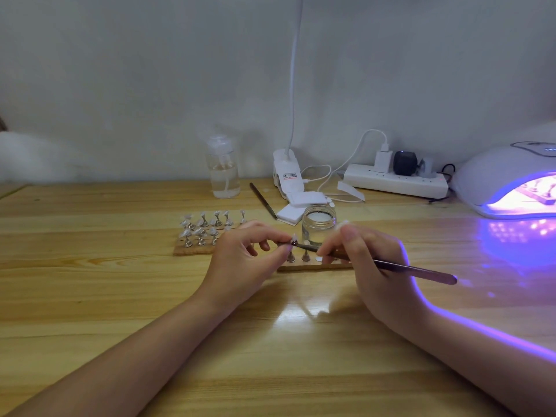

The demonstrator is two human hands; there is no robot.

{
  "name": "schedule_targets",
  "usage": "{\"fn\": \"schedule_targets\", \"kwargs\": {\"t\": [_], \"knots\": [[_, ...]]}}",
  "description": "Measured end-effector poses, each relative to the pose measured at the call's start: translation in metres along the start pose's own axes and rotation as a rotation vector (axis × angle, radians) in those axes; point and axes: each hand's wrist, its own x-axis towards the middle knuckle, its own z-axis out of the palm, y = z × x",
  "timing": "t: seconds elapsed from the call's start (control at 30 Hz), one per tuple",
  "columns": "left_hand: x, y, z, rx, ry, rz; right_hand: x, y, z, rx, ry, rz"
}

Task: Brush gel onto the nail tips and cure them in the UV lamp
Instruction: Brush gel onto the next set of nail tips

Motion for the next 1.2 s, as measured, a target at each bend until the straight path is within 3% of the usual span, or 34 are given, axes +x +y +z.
{"fn": "schedule_targets", "kwargs": {"t": [0.23,0.43,0.67,0.87,1.0,1.2], "knots": [[-0.0003,-0.0011,-0.0004,-0.009,-0.006,-0.009,-0.0004,-0.0006,-0.0015,-0.003,0.057,-0.006],[-0.0012,-0.0006,-0.0014,-0.015,-0.018,0.009,0.0005,0.0006,0.0004,-0.061,0.009,0.055],[0.0,-0.0026,-0.0008,-0.015,-0.018,0.024,-0.0016,-0.0012,0.0003,-0.007,-0.028,-0.004],[0.0007,-0.0055,-0.0007,-0.019,-0.016,0.01,-0.0004,-0.0004,0.0003,0.05,0.075,-0.027],[0.0007,-0.0059,-0.0007,-0.025,-0.013,-0.003,0.0012,-0.0016,0.0002,0.23,0.117,0.024],[0.0002,-0.0051,-0.001,-0.031,-0.019,-0.007,0.0006,-0.0003,0.0002,0.166,0.097,0.004]]}}
